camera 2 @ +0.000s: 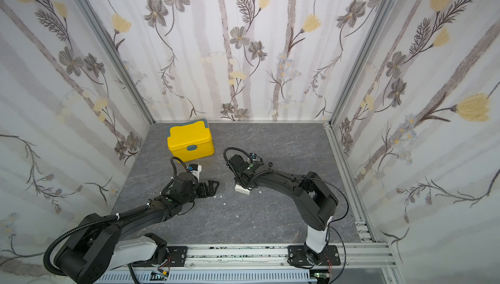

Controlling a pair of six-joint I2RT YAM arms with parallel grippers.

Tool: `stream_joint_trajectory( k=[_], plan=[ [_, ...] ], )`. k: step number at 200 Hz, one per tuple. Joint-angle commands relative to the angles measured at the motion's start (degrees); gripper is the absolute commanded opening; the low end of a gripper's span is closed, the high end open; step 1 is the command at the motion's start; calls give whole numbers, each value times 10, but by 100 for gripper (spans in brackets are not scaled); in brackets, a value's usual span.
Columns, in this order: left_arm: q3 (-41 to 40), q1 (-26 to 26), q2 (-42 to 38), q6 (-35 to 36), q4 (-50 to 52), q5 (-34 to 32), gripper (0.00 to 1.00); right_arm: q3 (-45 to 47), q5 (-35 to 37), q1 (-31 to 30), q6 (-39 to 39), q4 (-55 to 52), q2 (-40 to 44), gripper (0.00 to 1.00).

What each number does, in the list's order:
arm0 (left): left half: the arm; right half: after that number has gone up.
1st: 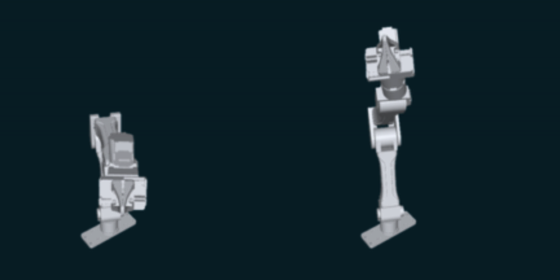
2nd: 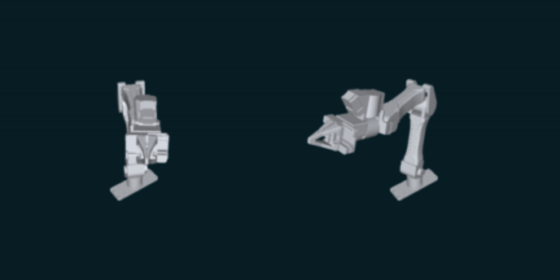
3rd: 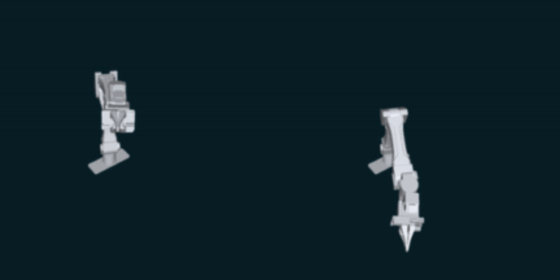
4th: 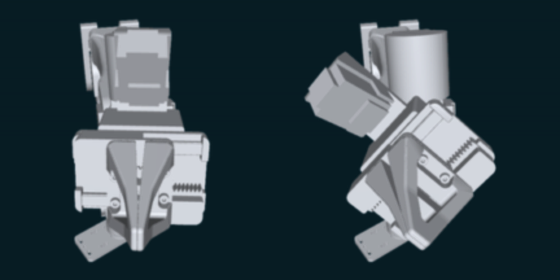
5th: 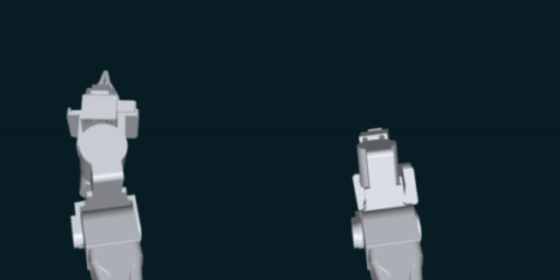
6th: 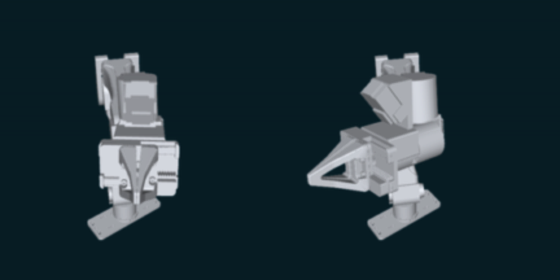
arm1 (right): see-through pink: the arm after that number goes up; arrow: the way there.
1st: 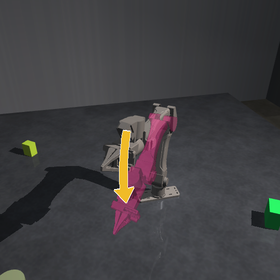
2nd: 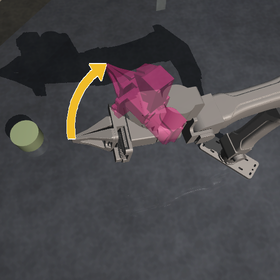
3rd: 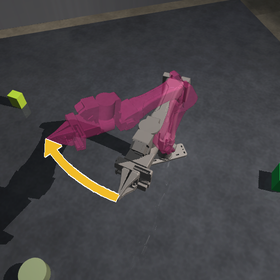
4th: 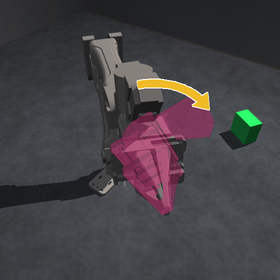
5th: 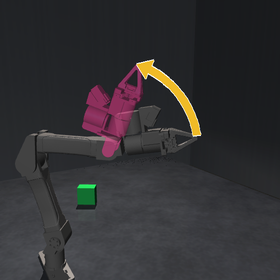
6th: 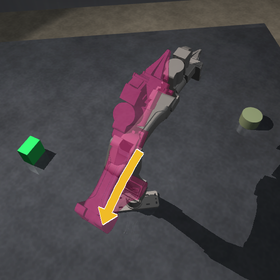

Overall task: Take the rings out of the lift-off lid box
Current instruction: Close the lid on the jewelry box.

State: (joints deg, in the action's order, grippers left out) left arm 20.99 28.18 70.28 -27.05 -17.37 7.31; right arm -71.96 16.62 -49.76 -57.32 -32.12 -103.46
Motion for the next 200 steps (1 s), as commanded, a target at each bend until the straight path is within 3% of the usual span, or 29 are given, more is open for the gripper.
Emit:
stream_joint_trajectory(
  k=[1, 200],
  plan=[
    [-1, -1, 2, -5, -17, 0, 100, 0, -5, 1, 4, 11, -7, 33],
    [-9, -1, -11, -1, -19, -1, 100, 24, -6, -4, 4, 6, -34, 32]
  ],
)
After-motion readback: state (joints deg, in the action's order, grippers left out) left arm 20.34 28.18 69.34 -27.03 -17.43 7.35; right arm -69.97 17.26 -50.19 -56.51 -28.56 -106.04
